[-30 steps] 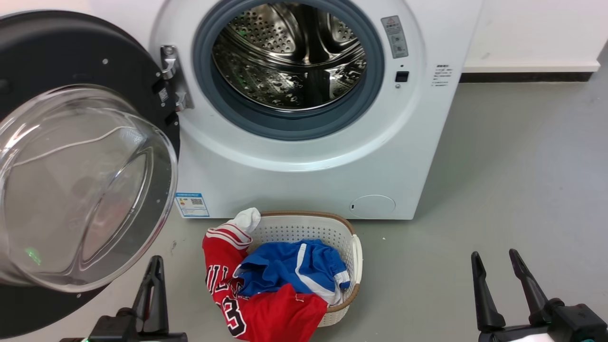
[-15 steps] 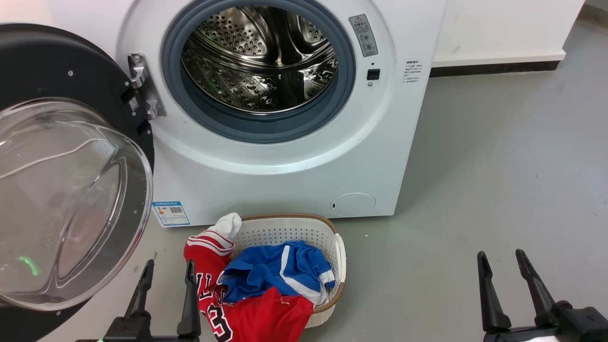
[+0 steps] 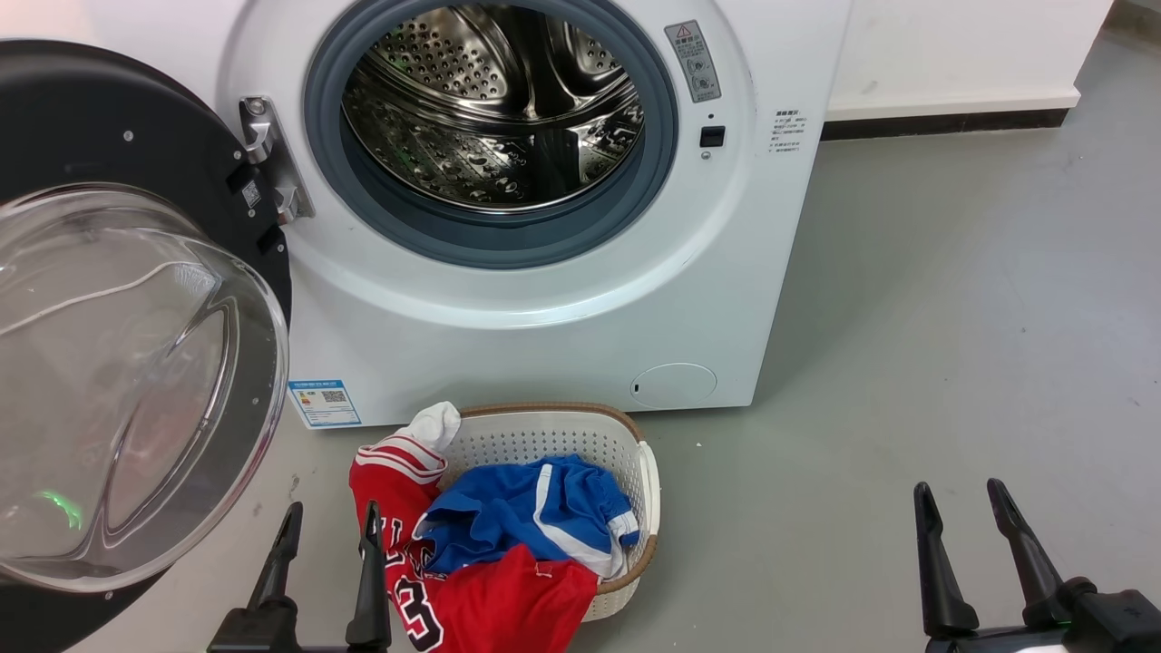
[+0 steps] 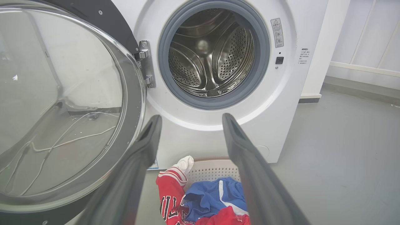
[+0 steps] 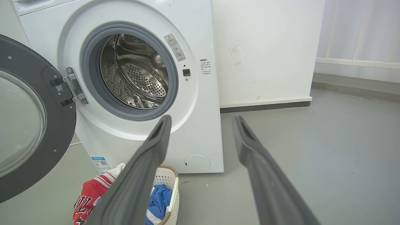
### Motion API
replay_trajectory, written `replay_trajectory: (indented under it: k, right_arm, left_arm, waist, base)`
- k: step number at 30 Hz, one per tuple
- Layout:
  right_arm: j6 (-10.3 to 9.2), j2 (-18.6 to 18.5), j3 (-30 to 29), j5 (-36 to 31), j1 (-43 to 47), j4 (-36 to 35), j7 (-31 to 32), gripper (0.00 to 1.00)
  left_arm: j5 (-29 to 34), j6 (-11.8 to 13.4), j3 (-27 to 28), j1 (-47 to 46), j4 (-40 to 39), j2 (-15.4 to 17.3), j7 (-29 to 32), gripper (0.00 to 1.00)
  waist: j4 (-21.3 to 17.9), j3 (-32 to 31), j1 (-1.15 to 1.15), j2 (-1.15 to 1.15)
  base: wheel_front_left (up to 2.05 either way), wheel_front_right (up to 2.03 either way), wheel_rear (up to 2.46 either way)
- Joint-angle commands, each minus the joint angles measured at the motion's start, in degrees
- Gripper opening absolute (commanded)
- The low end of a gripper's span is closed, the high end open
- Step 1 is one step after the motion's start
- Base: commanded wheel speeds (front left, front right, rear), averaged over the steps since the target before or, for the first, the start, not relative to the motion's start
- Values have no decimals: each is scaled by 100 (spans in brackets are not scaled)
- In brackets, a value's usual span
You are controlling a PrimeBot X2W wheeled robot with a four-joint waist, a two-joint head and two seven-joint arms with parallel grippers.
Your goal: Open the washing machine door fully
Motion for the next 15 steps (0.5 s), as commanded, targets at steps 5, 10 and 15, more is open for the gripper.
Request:
replay_trajectory:
  k: [5,10,15]
  right_arm:
    - [-1,15,-1,39,-15,-26,-12,100]
    - [-1,15,6,43,-28,-7,-12,100]
    - [0,-2,29,57,69,294,21,0]
  left_arm:
    - [2,3,41,56,56,-6,13,100]
    - [18,10,80,17,109,-6,14,100]
    - [-66,-6,90,74,427,-4,12,0]
  waist:
    - [5,-3,0,0]
    - [7,-17,0,0]
    - [8,-17,0,0]
  base:
    - [0,0,0]
    - [0,0,0]
    - [0,0,0]
